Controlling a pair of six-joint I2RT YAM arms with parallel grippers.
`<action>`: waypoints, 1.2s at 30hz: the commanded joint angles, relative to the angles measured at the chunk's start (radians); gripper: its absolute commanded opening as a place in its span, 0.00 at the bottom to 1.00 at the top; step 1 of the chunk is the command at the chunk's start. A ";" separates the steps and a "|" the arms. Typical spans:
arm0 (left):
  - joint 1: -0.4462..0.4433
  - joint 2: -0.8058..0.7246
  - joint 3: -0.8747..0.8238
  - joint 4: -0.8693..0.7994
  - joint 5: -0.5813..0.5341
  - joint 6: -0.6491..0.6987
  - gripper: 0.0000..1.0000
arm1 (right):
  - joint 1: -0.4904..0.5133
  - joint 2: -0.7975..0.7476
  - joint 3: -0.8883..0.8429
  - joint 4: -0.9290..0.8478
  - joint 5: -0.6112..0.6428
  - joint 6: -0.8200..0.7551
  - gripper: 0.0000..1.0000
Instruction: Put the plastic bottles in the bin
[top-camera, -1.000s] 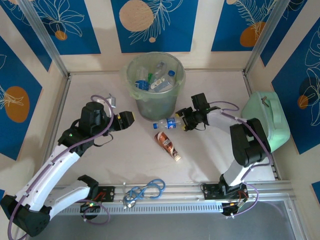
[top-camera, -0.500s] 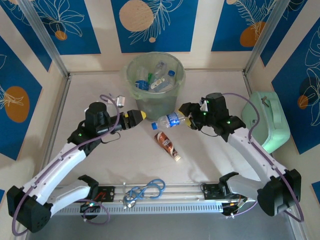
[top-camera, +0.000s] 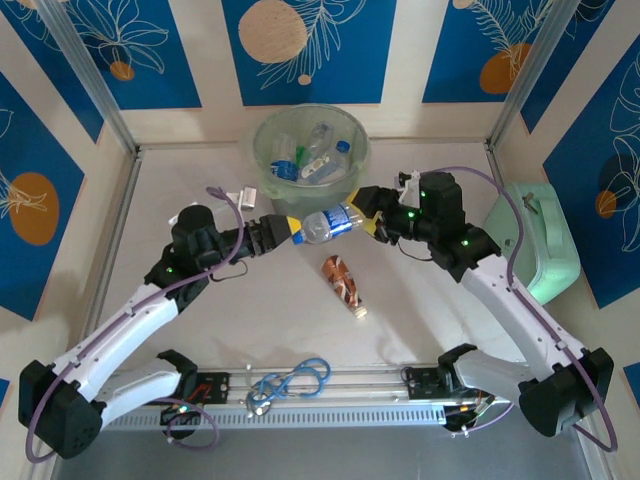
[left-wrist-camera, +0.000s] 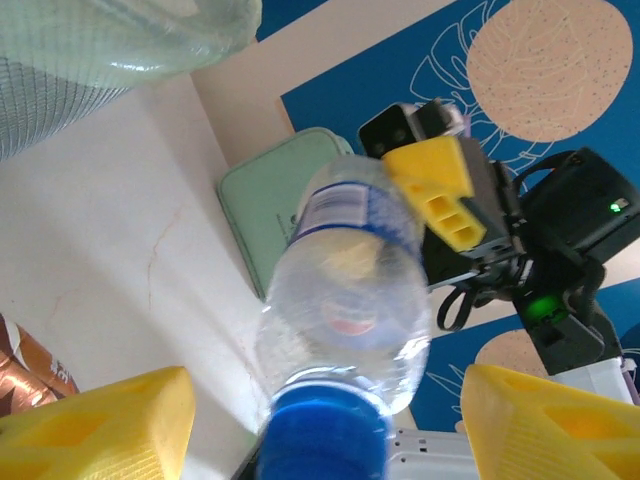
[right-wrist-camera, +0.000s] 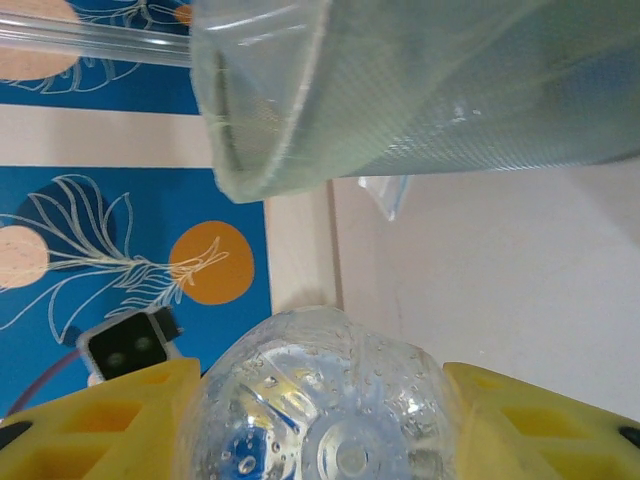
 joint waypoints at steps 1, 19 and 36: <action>-0.014 0.004 -0.003 0.047 0.046 -0.015 0.65 | 0.013 -0.001 0.038 0.035 -0.026 0.008 0.55; -0.029 0.009 0.069 0.068 -0.061 0.043 0.20 | 0.004 -0.010 0.110 -0.071 0.025 -0.047 0.90; 0.162 0.373 0.609 -0.042 -0.228 0.157 0.18 | -0.101 -0.136 0.069 -0.218 0.013 -0.097 1.00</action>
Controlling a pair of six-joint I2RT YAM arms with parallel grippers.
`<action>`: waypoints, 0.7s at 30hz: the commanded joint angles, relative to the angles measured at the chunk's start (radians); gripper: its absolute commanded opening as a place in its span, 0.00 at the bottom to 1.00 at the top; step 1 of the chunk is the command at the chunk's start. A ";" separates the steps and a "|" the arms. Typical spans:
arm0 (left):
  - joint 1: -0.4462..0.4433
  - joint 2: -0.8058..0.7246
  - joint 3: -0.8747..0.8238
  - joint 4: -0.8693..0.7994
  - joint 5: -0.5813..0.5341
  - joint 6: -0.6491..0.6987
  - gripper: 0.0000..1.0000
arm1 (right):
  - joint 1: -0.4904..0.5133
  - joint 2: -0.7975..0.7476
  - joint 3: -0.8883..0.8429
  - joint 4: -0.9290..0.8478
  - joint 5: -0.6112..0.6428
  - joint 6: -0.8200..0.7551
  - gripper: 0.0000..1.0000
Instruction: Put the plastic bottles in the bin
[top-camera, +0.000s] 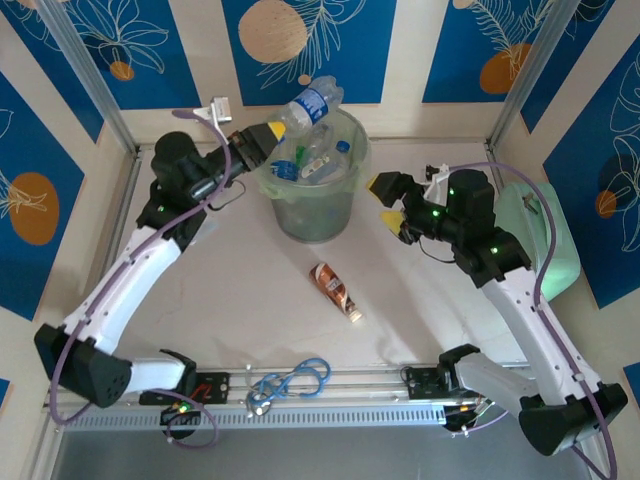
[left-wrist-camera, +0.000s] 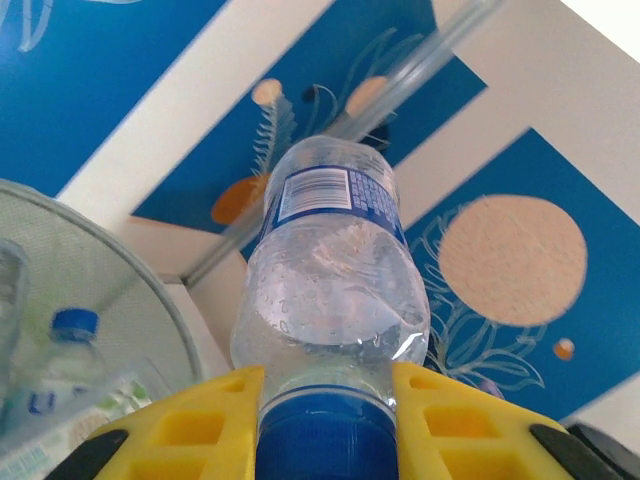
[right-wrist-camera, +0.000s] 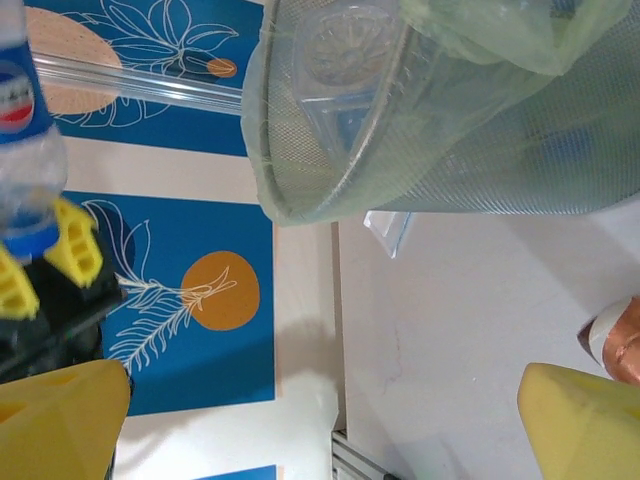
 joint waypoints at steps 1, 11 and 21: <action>0.025 0.068 0.057 -0.043 -0.058 0.025 0.18 | -0.010 -0.035 -0.020 -0.041 -0.007 -0.024 1.00; 0.035 0.167 0.094 -0.137 -0.154 0.079 0.59 | -0.025 -0.050 -0.043 -0.061 -0.012 -0.041 0.99; 0.036 0.162 0.129 -0.201 -0.170 0.101 0.64 | -0.032 -0.037 -0.042 -0.090 -0.010 -0.082 0.99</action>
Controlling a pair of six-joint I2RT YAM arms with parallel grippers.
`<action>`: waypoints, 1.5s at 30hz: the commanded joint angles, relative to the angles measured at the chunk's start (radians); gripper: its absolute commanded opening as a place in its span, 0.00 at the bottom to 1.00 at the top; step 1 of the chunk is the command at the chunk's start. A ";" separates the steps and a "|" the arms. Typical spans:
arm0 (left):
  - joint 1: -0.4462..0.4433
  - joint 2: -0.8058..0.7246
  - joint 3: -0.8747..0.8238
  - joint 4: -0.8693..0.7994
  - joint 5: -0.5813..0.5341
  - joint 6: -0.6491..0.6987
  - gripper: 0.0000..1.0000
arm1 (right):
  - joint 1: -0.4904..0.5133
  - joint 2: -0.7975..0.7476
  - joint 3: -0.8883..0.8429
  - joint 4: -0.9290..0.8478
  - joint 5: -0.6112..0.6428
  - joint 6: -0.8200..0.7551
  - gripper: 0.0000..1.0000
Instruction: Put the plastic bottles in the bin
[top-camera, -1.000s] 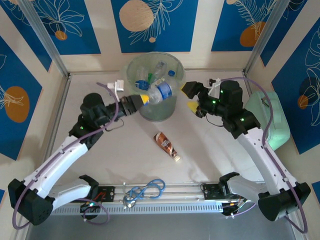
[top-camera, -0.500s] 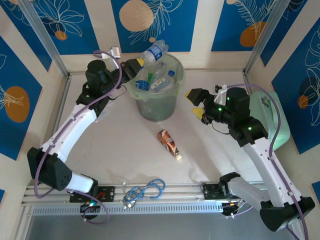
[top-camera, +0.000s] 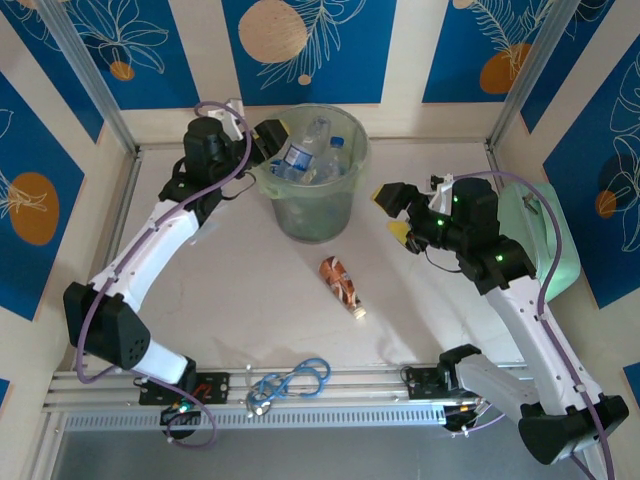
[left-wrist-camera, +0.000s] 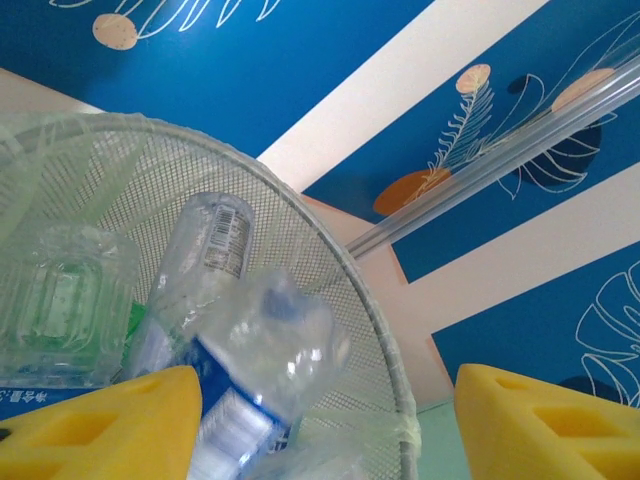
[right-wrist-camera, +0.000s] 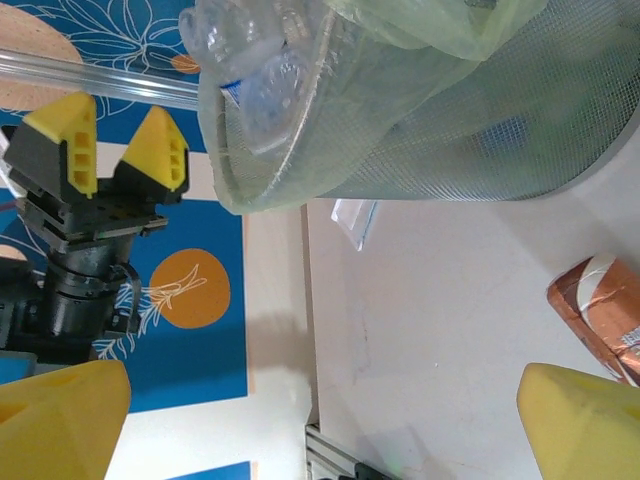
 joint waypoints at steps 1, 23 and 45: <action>0.009 -0.012 0.048 -0.017 -0.005 0.020 0.63 | -0.003 0.005 -0.010 -0.018 -0.005 -0.038 0.99; 0.010 -0.509 -0.378 -0.292 -0.035 0.069 0.51 | 0.483 0.405 -0.205 -0.066 0.359 -0.289 1.00; 0.012 -0.623 -0.513 -0.276 0.034 0.025 0.52 | 0.496 0.766 0.010 -0.160 0.496 -0.362 0.97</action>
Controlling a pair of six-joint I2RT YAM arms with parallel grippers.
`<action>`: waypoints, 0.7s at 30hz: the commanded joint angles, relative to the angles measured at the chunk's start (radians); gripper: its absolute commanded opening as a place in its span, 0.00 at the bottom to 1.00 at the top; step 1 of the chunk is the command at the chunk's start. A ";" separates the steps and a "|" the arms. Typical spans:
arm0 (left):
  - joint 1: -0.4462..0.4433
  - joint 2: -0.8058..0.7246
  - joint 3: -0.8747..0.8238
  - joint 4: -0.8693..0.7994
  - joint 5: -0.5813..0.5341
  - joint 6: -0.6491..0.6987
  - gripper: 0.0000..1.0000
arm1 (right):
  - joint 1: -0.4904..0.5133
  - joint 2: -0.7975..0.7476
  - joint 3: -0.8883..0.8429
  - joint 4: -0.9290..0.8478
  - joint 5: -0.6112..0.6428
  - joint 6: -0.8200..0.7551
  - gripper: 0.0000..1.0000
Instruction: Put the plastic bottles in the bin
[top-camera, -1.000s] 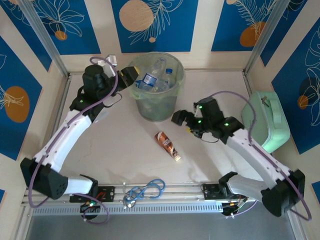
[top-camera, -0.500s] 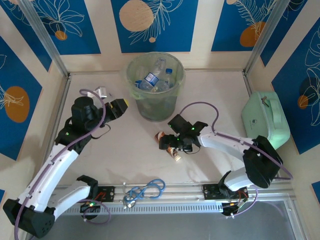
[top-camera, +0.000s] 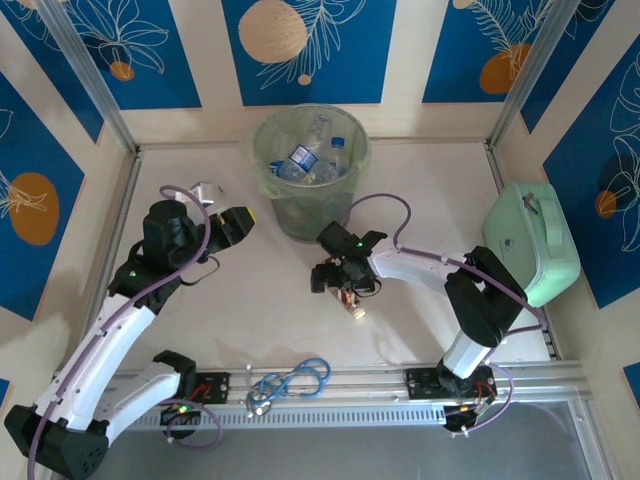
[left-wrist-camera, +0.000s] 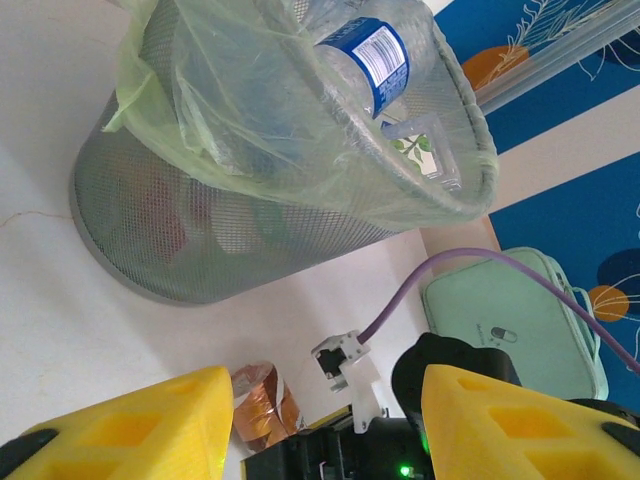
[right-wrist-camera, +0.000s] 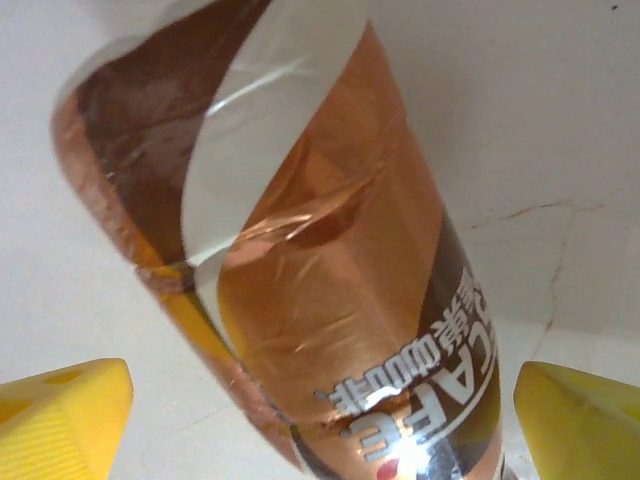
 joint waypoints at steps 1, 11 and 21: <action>0.011 -0.007 -0.011 0.044 0.033 -0.017 0.52 | -0.005 0.038 0.039 -0.051 0.029 -0.011 0.96; 0.011 -0.011 -0.043 0.059 0.048 -0.036 0.52 | -0.014 0.058 0.047 -0.055 0.022 -0.012 0.76; 0.011 -0.016 -0.042 0.061 0.051 -0.039 0.52 | 0.019 -0.020 0.035 -0.070 0.049 -0.010 0.61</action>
